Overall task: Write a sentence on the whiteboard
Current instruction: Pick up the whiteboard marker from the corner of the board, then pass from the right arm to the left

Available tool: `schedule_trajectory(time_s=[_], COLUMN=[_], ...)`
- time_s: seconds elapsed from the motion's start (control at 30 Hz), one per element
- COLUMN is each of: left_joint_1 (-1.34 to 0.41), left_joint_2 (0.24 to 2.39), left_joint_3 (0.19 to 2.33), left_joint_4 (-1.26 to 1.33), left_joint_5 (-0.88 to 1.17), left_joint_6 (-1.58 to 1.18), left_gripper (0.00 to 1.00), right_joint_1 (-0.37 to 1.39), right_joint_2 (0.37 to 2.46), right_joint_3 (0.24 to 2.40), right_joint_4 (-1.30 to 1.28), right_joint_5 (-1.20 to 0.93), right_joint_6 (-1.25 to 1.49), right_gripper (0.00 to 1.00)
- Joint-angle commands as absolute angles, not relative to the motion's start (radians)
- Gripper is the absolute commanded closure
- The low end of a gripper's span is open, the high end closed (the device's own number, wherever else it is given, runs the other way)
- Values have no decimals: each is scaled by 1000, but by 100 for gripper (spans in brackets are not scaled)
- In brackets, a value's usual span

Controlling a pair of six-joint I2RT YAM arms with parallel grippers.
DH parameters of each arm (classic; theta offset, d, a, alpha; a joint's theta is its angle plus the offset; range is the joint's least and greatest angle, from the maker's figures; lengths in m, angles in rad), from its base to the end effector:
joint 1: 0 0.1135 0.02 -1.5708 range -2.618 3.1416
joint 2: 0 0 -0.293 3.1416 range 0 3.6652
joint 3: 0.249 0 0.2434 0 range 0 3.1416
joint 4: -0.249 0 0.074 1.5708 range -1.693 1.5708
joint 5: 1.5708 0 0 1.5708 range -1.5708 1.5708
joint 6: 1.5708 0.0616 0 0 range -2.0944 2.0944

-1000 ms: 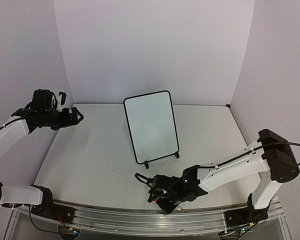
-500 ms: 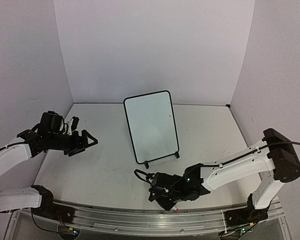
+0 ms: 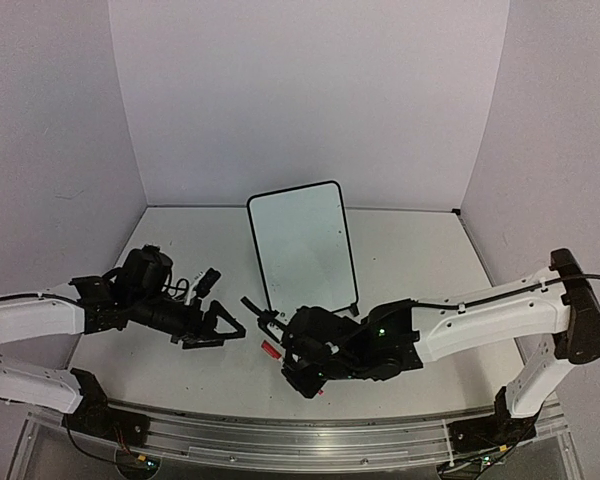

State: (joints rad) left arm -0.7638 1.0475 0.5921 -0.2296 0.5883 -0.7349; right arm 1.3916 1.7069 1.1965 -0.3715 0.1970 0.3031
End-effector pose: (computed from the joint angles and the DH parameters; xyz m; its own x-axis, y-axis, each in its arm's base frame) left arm 0.1272 -0.1691 0.2382 -0.9329 0.1211 -0.3391 0.3508 0.5186 -0.7797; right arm 0.0797 0.3721 0.2371 -0.4127 -0.6362 -0.6518 -0.8587 0.5104 0.0455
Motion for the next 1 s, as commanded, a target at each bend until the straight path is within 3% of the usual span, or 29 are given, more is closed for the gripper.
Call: schedule_trajectory(time_s=[0.0,0.1,0.6,0.83,0.9,0.97], left_joint_1=[-850,-865,-894,-896,-896,-896], left_joint_2=[1139,1175,1278,1282,1275,1257], left_joint_3=[670,690,715,701,685,656], left_joint_4=[-103,-81,-5,47,70,121], left_joint_5=[642,647,690,674,646,612], left_joint_6=[-753,-758,-815,-848,-871,-903], left_gripper=[7,12,61,98,100,100], right_joint_1=[1386,1385,1384,1378,1375,1368], right_joint_2=[1712,1709,1703,1687,1672,1647], right_joint_3=[1262,1270,1254,1234,1217,1187], right_joint_4=[-351,-347,-307,-291,-272,-240], right_joint_5=[206,196,185,200,208,214], right_joint_6=[219,200,175,177,192,216], right_gripper=[100,100,100,100,98,89])
